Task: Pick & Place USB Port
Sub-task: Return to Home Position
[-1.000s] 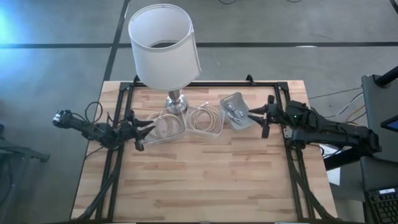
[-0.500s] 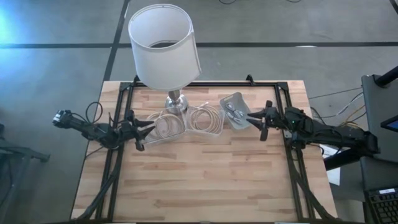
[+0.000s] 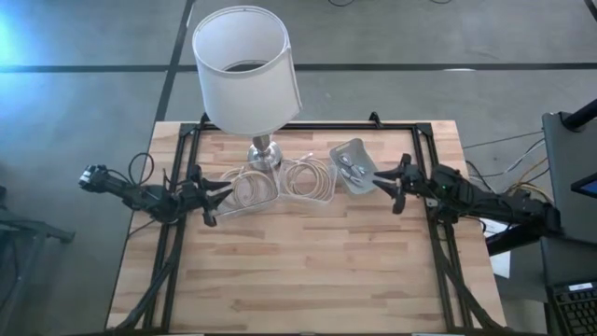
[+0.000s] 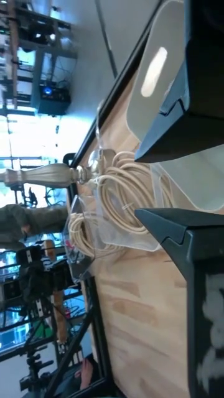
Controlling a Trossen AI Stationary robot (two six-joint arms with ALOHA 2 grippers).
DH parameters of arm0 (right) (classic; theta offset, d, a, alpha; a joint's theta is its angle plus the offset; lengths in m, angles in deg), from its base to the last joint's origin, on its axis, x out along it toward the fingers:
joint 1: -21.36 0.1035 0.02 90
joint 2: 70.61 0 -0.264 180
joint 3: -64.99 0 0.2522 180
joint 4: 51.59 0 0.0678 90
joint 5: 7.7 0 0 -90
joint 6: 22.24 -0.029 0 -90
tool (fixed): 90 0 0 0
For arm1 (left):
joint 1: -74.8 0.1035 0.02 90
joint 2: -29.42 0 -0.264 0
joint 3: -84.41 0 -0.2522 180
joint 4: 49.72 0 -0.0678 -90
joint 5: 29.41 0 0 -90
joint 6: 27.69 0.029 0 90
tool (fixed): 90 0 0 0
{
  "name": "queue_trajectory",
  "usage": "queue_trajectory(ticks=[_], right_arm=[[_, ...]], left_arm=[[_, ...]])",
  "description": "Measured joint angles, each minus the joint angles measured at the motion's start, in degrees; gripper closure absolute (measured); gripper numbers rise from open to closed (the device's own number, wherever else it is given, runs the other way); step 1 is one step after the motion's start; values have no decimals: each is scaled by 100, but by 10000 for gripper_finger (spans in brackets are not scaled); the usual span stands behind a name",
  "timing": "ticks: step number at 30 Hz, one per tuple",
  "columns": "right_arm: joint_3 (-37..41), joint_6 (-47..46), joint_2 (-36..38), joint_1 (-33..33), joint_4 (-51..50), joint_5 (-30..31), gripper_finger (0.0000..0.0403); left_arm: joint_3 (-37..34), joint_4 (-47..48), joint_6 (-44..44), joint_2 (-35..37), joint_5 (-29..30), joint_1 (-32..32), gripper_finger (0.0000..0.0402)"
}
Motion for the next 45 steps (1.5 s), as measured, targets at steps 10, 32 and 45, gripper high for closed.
queue_trajectory(ticks=[10,32,45], right_arm=[[264,224,821,-2,-20,11,295],[288,301,1439,0,-724,17,310],[289,355,1369,0,-726,17,305]], left_arm=[[0,-4,0,0,-20,0,296],[0,0,2,0,0,2,296],[0,0,2,0,4,2,296]])
